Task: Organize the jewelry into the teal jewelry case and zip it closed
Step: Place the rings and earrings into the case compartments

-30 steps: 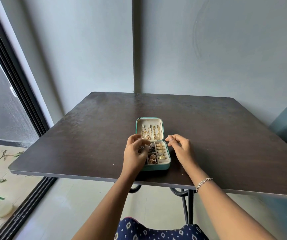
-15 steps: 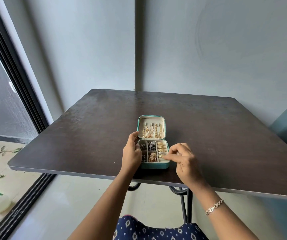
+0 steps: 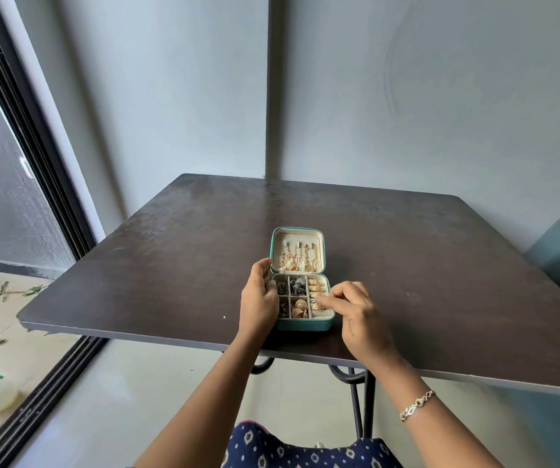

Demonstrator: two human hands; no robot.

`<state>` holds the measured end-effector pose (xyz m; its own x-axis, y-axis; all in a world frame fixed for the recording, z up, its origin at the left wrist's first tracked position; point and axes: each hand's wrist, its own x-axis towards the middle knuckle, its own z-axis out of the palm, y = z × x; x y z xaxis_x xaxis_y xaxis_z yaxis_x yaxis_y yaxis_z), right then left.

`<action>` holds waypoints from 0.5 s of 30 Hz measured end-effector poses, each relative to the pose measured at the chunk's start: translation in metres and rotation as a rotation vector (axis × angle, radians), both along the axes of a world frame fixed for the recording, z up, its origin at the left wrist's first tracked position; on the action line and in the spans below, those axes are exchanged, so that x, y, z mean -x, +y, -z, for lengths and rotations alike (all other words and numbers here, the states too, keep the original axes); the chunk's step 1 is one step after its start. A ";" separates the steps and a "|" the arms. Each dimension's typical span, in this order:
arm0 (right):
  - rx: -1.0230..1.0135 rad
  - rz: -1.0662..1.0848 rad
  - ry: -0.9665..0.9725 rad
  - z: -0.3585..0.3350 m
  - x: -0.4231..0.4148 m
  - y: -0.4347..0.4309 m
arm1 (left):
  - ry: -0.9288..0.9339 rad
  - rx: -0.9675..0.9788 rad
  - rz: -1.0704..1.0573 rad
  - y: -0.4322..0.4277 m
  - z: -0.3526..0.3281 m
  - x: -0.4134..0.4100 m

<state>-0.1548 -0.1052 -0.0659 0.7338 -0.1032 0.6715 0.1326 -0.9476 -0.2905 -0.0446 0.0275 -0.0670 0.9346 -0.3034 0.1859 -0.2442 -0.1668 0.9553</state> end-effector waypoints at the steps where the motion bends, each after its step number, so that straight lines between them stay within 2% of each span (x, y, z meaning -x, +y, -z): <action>1: -0.017 0.003 0.009 -0.001 0.000 0.000 | -0.001 0.001 -0.003 0.000 -0.001 0.000; 5: -0.297 -0.008 0.044 -0.003 -0.003 -0.004 | 0.001 -0.005 -0.025 -0.004 -0.003 -0.003; 11: -1.076 -0.029 0.192 -0.017 -0.014 -0.001 | 0.039 0.060 0.002 -0.002 -0.004 -0.005; 15: -1.262 -0.008 0.182 -0.019 -0.025 0.004 | 0.144 0.196 0.063 -0.002 -0.007 -0.004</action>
<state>-0.1296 -0.1009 -0.0472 0.8080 -0.5892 0.0010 0.0004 -0.0012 -1.0000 -0.0404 0.0257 -0.0599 0.9360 -0.3334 0.1130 -0.1071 0.0361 0.9936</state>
